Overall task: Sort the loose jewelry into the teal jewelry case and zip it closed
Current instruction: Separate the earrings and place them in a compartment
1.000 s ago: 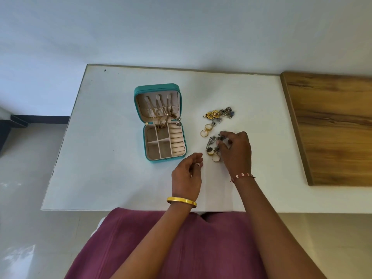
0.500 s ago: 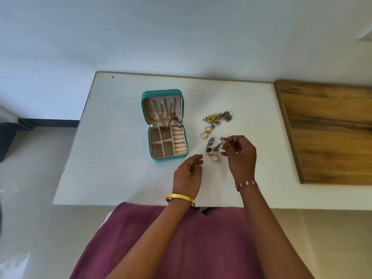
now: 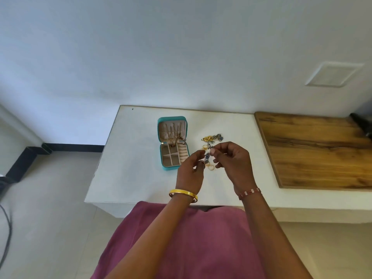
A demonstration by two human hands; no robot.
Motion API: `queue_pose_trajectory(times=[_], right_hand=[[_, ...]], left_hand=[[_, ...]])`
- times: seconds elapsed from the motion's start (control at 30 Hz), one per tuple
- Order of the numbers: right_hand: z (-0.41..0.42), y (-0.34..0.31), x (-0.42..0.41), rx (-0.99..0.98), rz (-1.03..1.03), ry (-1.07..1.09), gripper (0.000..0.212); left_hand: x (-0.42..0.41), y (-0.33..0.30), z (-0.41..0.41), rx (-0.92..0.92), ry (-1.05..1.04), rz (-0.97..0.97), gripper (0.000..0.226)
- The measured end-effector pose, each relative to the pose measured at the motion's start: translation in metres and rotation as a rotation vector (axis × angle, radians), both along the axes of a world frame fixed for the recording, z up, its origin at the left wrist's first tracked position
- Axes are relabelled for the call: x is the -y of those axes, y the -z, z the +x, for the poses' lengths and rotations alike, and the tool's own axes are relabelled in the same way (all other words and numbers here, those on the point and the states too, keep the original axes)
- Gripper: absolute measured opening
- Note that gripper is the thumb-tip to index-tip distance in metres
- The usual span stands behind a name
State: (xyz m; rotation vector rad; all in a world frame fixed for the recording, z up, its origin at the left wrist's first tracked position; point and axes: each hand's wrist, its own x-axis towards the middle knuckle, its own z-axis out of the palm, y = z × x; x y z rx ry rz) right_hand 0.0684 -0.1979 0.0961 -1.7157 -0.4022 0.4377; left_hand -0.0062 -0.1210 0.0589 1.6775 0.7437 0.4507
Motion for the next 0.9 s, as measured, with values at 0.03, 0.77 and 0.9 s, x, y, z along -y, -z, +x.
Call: queue_pose_trajectory(times=[0.03,0.77,0.9], right_hand=[[-0.005,-0.006,0.002,0.016,-0.006,0.0,0.003],[-0.094,-0.033,0.039,-0.071,0.043,-0.025,0.01],[-0.097,-0.035,0.043,-0.056,0.032,-0.026,0.011]], left_hand=[[0.0,-0.005,-0.005,0.014,0.013,-0.002,0.031],[0.041,-0.043,-0.101,0.184,0.042,-0.505,0.026],[0.045,-0.049,-0.108,0.152,0.087,-0.496,0.036]])
